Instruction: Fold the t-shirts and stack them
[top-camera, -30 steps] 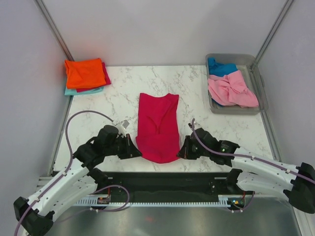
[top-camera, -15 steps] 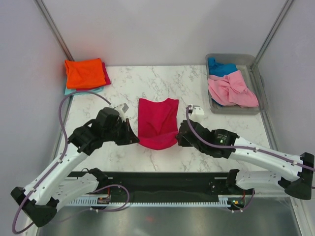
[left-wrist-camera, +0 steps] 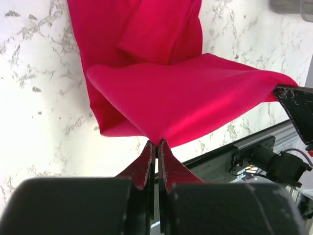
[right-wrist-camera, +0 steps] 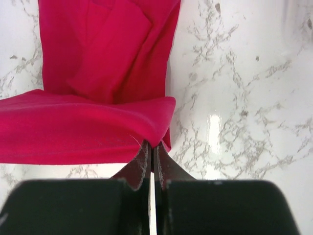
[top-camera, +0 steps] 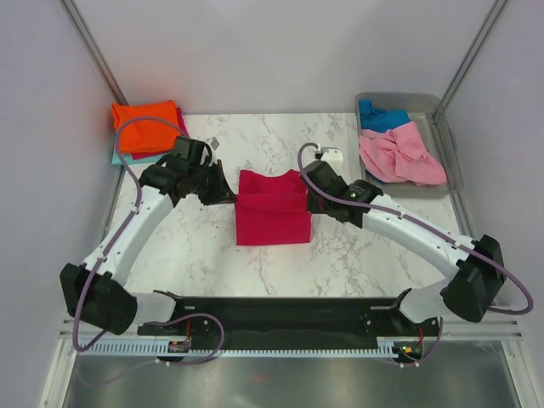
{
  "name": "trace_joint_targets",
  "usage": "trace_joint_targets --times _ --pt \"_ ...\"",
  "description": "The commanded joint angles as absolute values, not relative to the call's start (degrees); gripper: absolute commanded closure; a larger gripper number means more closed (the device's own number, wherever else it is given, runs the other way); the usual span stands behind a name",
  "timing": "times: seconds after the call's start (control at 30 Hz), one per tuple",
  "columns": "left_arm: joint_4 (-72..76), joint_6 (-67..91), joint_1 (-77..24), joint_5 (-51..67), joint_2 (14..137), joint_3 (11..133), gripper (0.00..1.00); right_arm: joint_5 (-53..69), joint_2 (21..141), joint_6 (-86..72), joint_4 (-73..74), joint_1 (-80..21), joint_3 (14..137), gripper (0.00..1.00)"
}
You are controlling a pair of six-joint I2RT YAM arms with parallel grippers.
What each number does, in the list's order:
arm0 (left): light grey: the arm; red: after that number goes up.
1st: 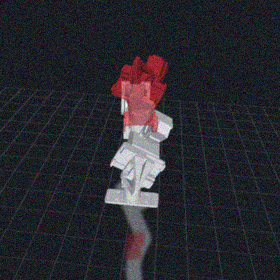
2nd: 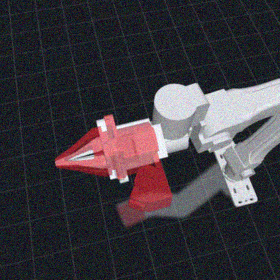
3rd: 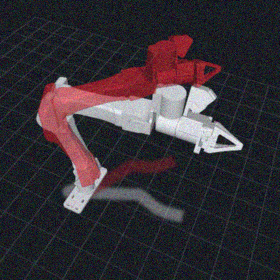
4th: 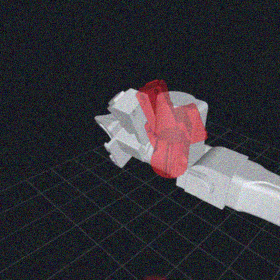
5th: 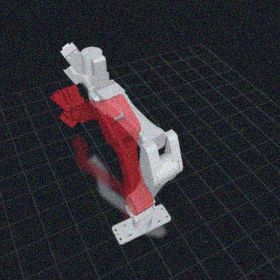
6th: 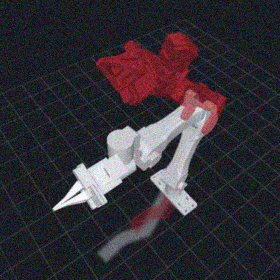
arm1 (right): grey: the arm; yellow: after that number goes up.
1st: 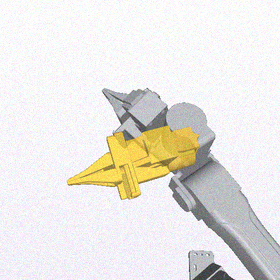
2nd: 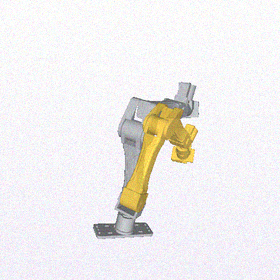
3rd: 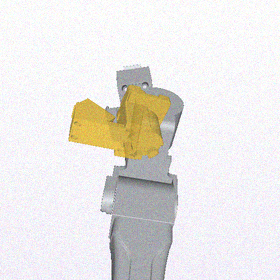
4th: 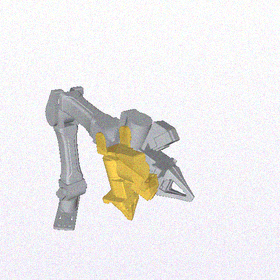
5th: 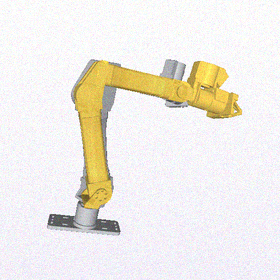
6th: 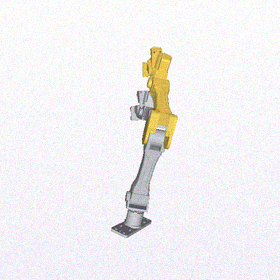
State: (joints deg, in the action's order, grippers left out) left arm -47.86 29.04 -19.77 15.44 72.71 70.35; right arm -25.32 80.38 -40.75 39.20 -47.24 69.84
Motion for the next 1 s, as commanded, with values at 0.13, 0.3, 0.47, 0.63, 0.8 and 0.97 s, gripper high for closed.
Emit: trace_joint_targets --times 0.13,0.3,0.47,0.63,0.8,0.97 --pt "-43.33 25.31 -14.68 22.94 86.54 77.34 0.98 -19.17 89.9 -30.68 36.65 -38.42 78.48 1.0" --pt "-42.71 25.93 -10.99 25.48 98.15 86.36 0.98 -12.15 102.44 -26.11 36.47 -31.65 88.66 1.0" --pt "-46.67 26.54 -6.95 28.91 114.06 104.1 0.98 -4.85 116.61 -23.47 36.91 -25.15 106.02 1.0" --pt "-52.79 25.5 -3.69 35.06 133.82 121.51 0.48 0.0 135.07 -20.84 45.41 -22.06 128.63 0.38" --pt "-59.95 21.45 -3.16 29.28 135.54 127.91 0.25 2.81 134.14 -18.19 44.04 -20.13 129.92 0.26" --pt "-47.48 20.48 -3.16 22.33 121.83 107.38 0.14 4.39 121.05 -20.3 33.33 -19.86 106.07 0.25"
